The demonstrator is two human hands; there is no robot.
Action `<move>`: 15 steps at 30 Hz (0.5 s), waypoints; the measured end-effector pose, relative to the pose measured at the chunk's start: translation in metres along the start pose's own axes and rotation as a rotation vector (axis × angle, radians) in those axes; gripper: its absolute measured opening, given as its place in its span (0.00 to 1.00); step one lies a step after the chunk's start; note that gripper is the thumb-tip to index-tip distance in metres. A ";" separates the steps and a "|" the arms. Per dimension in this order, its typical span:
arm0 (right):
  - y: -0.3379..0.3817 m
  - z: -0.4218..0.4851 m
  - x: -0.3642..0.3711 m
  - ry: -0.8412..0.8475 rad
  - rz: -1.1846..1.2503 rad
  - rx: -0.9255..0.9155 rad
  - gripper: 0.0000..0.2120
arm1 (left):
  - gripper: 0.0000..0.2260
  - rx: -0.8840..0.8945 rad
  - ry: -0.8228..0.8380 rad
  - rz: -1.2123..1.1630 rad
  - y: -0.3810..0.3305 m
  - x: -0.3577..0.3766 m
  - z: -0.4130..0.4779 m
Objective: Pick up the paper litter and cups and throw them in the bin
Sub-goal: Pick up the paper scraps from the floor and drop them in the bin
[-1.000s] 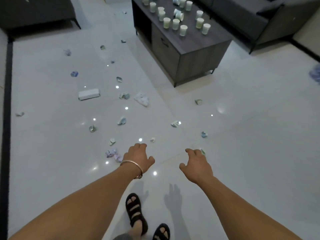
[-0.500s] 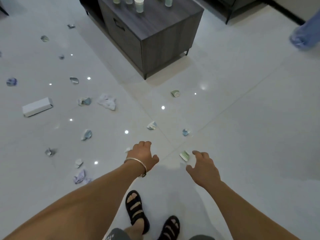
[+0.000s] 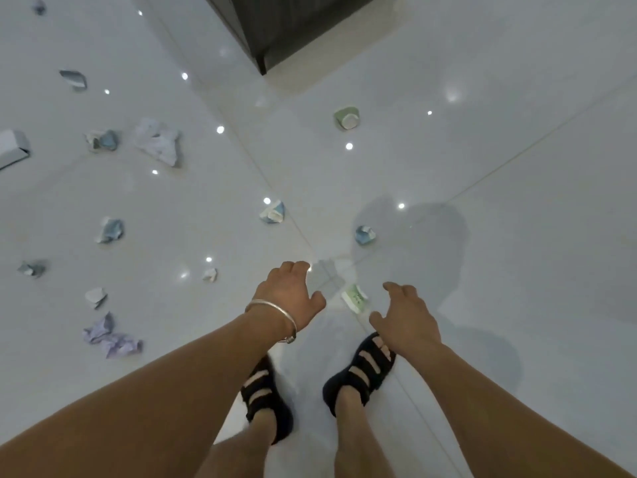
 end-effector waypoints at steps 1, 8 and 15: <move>-0.010 0.016 0.011 0.015 0.002 -0.003 0.30 | 0.28 -0.001 0.017 0.007 -0.003 0.017 0.013; -0.059 0.125 0.105 0.066 0.020 -0.020 0.29 | 0.27 -0.020 0.139 0.077 0.009 0.137 0.104; -0.101 0.206 0.188 0.106 0.010 0.032 0.24 | 0.27 -0.025 0.165 0.049 0.031 0.214 0.183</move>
Point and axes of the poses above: each hand's wrist, its own z-axis towards the middle knuckle, its own x-axis out of the palm, y = z × x, the point moved 9 cm from there along z, towards the middle knuckle, and after that the axes turned 7 degrees about -x, right-handed, at the moved point
